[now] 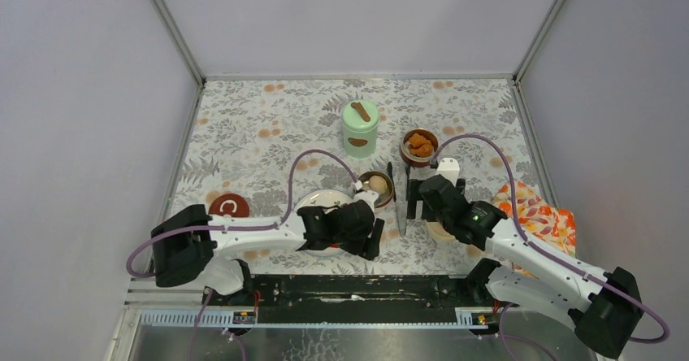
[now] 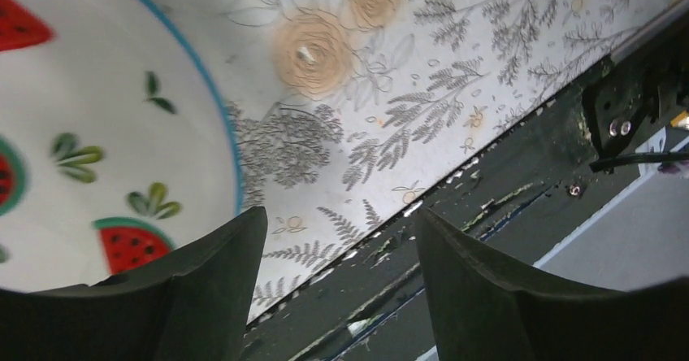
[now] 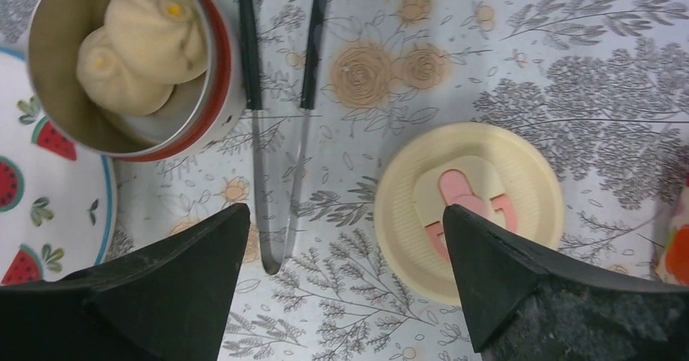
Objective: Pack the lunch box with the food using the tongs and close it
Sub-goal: Move the plate to the center of the board, then pick up the box lid from the center of the board.
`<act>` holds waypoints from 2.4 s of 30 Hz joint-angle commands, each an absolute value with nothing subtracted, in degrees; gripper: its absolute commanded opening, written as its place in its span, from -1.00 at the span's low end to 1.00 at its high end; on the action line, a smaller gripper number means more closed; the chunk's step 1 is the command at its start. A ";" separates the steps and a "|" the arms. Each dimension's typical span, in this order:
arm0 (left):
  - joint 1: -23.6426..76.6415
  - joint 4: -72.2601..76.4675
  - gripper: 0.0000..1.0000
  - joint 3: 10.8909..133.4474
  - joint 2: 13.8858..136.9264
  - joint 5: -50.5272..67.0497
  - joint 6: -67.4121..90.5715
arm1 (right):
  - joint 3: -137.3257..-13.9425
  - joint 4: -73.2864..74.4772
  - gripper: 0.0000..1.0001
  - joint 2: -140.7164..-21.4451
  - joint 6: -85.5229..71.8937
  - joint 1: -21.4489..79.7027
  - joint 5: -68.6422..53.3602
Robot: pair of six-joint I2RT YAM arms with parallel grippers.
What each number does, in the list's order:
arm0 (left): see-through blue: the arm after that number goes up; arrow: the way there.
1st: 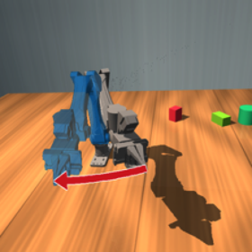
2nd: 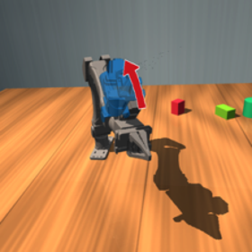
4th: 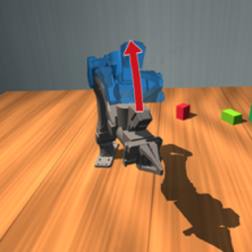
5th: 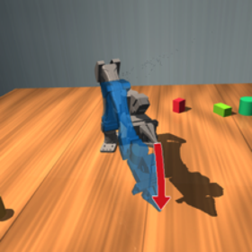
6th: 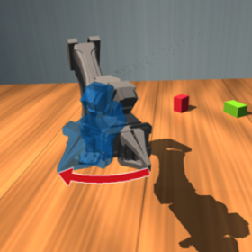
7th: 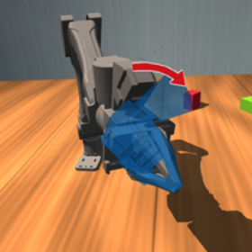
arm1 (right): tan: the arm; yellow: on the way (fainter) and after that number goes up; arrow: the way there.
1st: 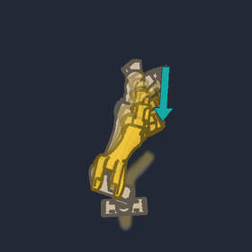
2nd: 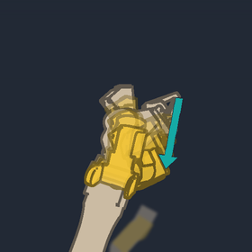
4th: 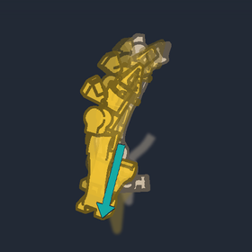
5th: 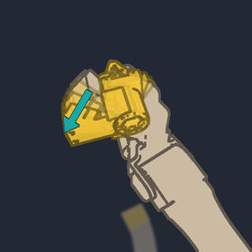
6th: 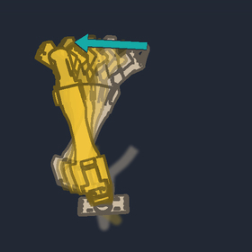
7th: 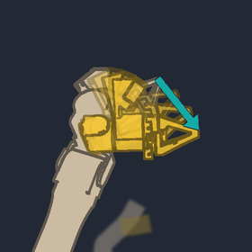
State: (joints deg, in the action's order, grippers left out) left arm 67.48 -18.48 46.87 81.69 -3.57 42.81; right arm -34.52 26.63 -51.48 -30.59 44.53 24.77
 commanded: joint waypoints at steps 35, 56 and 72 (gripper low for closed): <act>31.18 -13.94 0.58 47.58 82.36 -3.75 36.34 | -36.91 27.05 0.99 -53.90 -31.72 30.87 20.45; 40.05 -9.04 0.22 59.83 96.47 2.63 38.20 | -35.08 29.97 0.99 -54.88 -34.63 27.02 20.98; 40.18 -16.92 -0.29 58.65 93.15 -4.22 34.75 | -32.98 33.90 1.00 -55.85 -44.59 13.70 18.73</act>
